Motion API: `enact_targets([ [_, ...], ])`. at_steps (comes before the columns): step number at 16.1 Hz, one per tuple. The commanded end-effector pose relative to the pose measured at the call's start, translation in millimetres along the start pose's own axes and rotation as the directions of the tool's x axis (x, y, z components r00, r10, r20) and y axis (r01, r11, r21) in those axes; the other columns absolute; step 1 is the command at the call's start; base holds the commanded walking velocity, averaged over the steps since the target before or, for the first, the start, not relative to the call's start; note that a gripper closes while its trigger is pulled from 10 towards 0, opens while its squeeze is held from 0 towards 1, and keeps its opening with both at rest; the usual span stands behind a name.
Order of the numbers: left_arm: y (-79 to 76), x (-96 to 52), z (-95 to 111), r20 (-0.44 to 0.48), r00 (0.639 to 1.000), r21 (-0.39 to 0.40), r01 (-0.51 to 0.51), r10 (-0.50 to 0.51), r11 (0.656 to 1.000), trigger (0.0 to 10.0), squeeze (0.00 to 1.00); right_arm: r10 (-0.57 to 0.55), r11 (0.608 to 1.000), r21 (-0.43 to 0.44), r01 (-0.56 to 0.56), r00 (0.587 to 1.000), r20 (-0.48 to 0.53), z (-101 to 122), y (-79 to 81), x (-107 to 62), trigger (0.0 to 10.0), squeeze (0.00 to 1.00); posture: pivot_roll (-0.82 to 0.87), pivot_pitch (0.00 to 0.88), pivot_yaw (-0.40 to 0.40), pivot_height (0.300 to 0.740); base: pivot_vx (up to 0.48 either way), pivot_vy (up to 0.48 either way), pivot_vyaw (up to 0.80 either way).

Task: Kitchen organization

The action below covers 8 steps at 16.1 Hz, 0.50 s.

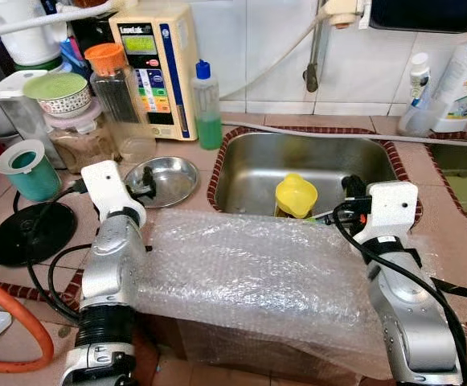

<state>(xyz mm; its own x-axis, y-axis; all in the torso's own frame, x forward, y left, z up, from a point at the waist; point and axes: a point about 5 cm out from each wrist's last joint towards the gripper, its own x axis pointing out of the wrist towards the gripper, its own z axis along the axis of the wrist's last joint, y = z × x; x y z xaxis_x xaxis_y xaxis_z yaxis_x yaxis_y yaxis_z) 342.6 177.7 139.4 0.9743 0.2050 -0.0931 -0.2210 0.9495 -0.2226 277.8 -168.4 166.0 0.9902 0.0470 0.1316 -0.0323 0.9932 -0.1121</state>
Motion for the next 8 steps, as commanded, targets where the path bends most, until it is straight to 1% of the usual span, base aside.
enact_targets([
  [1, 2.7, 1.0, -0.5, -0.012, 1.000, -0.001, -0.019, 0.019, 1.000, 10.0, 0.00, 0.016, 1.000, 0.008, -0.016, 1.000, 0.017, 5.7, 3.0, 0.6, 10.0, 0.00, -0.06, 0.000, 0.115, 0.740, 0.000, 0.000, 0.00],
  [8, 2.7, 1.0, -0.5, -0.012, 1.000, -0.001, -0.019, 0.019, 1.000, 10.0, 0.00, 0.016, 1.000, 0.008, -0.016, 1.000, 0.017, 5.7, 3.0, 0.6, 10.0, 0.00, -0.06, 0.000, 0.115, 0.740, 0.000, 0.000, 0.00],
])
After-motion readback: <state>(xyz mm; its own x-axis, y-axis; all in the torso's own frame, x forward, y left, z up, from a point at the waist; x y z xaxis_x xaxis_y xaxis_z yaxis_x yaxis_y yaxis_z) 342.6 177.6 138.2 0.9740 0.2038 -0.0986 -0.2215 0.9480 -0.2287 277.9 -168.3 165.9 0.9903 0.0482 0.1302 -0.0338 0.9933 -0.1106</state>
